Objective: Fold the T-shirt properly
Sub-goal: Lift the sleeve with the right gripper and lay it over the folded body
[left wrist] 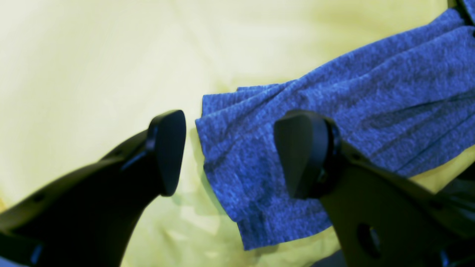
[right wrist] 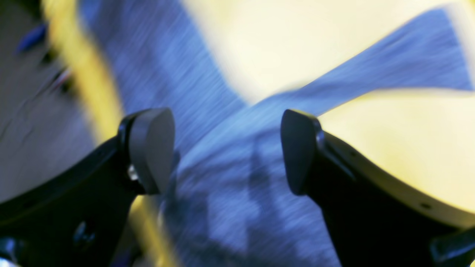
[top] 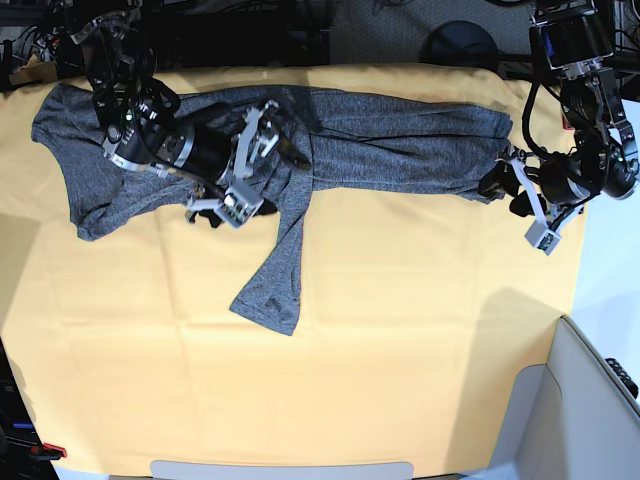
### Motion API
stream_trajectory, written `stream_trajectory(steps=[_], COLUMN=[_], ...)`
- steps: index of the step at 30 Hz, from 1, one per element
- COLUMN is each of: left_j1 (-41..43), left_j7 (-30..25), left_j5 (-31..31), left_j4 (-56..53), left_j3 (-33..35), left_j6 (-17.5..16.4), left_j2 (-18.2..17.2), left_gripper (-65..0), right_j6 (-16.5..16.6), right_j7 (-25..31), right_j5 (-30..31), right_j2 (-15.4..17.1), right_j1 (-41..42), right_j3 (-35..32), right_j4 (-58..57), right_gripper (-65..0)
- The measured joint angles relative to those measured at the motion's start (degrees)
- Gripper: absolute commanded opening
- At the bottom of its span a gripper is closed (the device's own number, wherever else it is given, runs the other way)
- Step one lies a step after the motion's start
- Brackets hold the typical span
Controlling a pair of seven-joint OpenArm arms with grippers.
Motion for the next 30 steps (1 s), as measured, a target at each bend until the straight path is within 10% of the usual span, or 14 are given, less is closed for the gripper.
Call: stream_trajectory(steps=[14, 30], left_j1=[0.13, 0.17], left_j7=[-0.04, -0.02], left_j5=[-0.02, 0.02], left_j4=[0.0, 0.0], left_j3=[0.04, 0.04], left_j6=[0.0, -0.02], left_j2=[0.61, 0.63], left_gripper=[-24.9, -24.9], right_j6=[-22.14, -43.21], right_j7=[1.86, 19.34], right_j5=[0.02, 1.22], right_j2=[-24.3, -27.89], right_j1=[12.57, 19.04], right_j3=[23.3, 25.22], right_j4=[-29.44, -42.66], right_gripper=[-24.2, -24.1])
